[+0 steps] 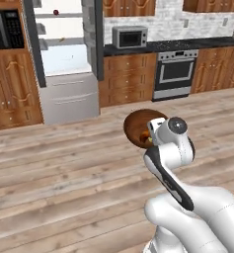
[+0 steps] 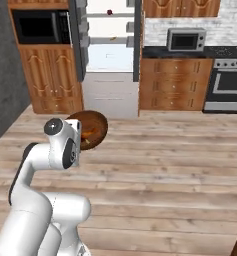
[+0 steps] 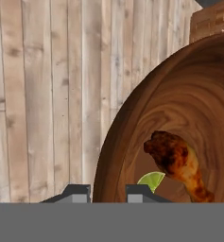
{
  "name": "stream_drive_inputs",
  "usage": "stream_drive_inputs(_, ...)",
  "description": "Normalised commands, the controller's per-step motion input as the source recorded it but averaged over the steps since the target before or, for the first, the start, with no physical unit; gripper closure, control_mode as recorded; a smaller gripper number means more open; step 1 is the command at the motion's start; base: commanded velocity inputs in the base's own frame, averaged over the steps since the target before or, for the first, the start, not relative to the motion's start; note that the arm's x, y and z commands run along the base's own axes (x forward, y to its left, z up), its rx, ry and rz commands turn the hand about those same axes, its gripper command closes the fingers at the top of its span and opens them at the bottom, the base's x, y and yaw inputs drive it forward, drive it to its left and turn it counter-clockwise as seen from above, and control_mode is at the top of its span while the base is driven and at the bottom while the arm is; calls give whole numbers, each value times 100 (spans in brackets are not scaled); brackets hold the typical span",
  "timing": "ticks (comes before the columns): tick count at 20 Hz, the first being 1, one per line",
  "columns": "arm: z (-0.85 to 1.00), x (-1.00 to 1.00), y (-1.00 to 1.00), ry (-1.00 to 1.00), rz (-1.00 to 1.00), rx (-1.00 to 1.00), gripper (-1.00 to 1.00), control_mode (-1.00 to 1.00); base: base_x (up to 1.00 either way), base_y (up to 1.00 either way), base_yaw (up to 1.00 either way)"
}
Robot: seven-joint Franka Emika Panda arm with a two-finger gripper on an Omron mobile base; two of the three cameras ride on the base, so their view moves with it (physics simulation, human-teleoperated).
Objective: Pick the chicken drumstick and lemon wedge from their plates and place them in the bowl. Then put the bowl in the fridge.
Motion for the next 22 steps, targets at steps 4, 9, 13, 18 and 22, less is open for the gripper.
stream_drive_inputs(4, 0, 0, 0, 0, 0, 0, 100, 100, 94, 43, 0)
stream_drive_inputs(9, 0, 0, 0, 0, 0, 0, 100, 100, 93, 40, 4)
stream_drive_inputs(13, 0, 0, 0, 0, 0, 0, 100, 100, 93, 40, 3)
stream_drive_inputs(18, 0, 0, 0, 0, 0, 0, 100, 100, 81, 41, 16)
stream_drive_inputs(22, 0, 0, 0, 0, 0, 0, 100, 100, 77, 36, 21)
